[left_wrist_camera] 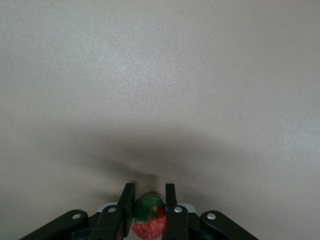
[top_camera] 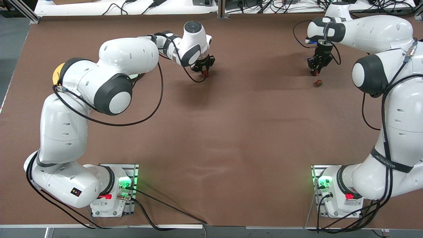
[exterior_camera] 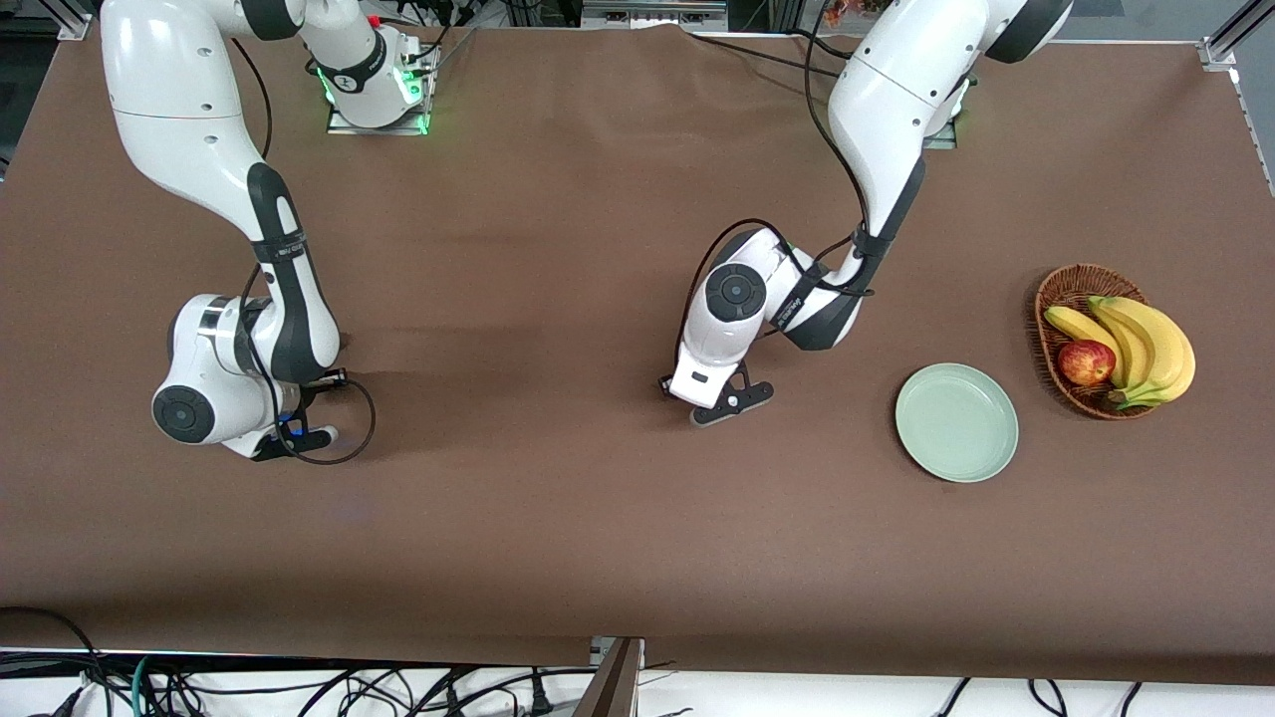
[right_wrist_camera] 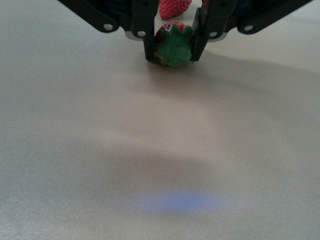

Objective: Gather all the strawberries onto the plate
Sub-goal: 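Place the strawberry on the plate with the left gripper while the right gripper carries another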

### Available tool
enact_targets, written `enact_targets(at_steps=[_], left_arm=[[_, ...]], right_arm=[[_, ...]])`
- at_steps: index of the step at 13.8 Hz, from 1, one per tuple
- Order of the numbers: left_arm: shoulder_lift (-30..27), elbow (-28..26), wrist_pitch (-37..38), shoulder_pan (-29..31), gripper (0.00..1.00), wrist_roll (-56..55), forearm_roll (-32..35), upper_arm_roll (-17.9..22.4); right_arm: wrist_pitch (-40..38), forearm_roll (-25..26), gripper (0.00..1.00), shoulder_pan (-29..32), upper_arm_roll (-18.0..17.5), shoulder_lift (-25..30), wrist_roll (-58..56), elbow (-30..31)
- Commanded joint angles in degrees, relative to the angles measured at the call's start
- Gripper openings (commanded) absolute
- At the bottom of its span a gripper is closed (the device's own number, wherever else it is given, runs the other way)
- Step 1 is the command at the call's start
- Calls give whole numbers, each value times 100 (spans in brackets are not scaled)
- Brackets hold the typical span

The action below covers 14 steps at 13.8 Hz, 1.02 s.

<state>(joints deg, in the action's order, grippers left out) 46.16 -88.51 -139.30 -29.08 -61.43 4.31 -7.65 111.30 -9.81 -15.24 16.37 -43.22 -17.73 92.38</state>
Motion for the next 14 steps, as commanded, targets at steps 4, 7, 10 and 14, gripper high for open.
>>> enact_targets(at_steps=[4,7,10,14], left_arm=[[-466,421,1480,472,22,1084,35,9],[-827,545,2396,1034,23,2499,43,27],[-1029,545,2802,1834,27,4633,43,9],[-960,466,3049,2361,27,6735,140,71]], right_arm=[[-819,-74,5,-207,-291,209,830,-492],[-820,-589,5,-269,-686,209,1735,-580],[-576,-1206,5,-479,-1108,200,2867,-589],[670,-1900,5,-1129,-1442,130,4415,-598]])
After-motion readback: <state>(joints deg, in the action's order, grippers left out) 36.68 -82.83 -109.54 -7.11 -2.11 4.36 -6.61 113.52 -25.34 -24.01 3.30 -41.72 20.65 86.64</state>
